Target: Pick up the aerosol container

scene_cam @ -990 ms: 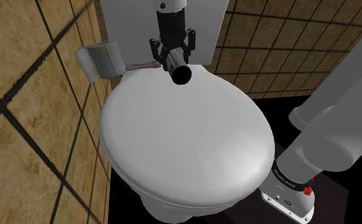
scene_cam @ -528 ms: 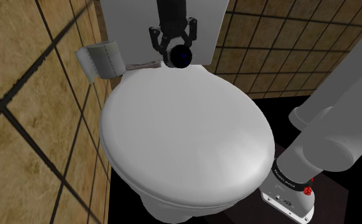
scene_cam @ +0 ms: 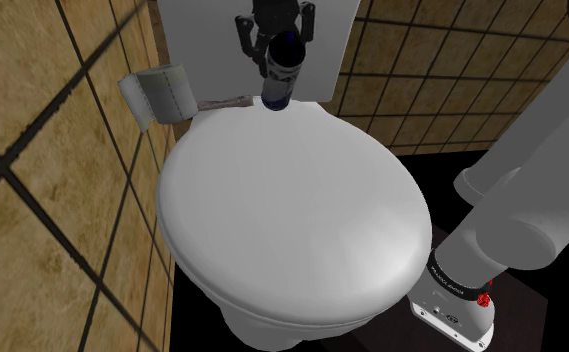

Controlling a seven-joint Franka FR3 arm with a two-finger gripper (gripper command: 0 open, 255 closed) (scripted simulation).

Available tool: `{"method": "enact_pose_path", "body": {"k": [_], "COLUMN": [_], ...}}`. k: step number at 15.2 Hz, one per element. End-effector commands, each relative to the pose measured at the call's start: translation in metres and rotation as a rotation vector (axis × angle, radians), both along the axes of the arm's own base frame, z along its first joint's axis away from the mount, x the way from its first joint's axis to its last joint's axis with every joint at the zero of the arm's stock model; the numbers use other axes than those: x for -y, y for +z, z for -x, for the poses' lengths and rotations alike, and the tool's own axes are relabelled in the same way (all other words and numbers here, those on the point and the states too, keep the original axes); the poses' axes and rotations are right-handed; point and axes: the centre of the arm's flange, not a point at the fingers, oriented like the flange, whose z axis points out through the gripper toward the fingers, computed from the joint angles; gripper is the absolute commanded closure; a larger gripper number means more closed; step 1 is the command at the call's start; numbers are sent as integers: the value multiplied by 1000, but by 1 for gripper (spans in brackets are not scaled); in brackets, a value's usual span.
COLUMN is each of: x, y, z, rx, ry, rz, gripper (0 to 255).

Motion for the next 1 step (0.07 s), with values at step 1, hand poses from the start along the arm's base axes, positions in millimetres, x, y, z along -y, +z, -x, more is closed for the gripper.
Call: {"method": "enact_pose_path", "body": {"k": [1], "x": [0], "y": [4], "z": [0], "rx": [0], "ry": [0], "rz": [0], "gripper": [255]}}
